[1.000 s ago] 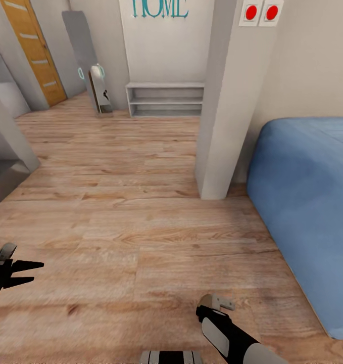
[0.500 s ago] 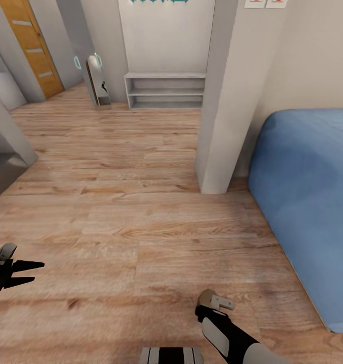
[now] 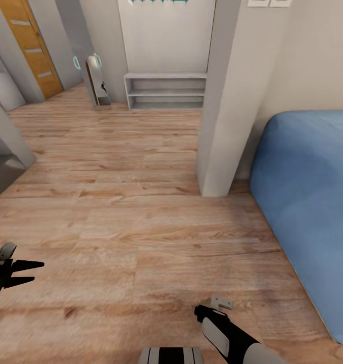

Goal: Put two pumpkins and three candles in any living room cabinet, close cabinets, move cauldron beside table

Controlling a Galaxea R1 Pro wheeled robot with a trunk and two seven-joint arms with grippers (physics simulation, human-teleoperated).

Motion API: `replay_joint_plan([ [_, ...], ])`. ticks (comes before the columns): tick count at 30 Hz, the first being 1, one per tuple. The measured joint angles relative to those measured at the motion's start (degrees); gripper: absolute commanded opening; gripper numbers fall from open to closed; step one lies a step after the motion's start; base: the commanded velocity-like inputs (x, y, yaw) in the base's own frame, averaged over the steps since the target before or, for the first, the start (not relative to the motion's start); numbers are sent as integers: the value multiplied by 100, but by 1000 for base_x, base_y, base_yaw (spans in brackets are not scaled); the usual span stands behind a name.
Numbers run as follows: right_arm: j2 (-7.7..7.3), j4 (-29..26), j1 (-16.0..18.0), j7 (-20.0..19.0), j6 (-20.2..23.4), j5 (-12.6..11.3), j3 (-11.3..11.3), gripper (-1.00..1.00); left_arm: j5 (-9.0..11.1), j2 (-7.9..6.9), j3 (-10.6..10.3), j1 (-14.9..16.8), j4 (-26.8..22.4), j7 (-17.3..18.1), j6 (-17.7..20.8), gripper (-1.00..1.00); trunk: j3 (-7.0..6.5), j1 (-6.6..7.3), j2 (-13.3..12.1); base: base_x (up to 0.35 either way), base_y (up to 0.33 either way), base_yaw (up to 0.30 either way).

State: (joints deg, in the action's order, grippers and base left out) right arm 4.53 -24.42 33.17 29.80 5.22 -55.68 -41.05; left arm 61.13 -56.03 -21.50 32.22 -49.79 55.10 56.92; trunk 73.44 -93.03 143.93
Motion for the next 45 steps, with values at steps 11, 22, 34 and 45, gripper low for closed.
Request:
replay_joint_plan([
  [11, 0, -1, -1, -1, 0, 0, 0, 100, -9, 10, 0, 0, -6, 0, 0, 100, 0, -2, 0, 40, -82, 0],
  [22, 0, -1, -1, -1, 0, 1, -2, 100, -15, 17, 0, 0, -3, 0, 0, 100, 0, -1, 0, 92, 0, 0],
  [34, 0, 0, -1, -1, 0, 7, 1, 100, -34, 20, 0, 0, -5, 0, 0, 100, 0, -2, 0, 44, 22, 0],
  [45, 0, -1, -1, -7, 0, 8, 1, 100, -37, 11, -1, -1, -34, 0, -1, 100, 155, -20, 9, 0, 0, 0],
])
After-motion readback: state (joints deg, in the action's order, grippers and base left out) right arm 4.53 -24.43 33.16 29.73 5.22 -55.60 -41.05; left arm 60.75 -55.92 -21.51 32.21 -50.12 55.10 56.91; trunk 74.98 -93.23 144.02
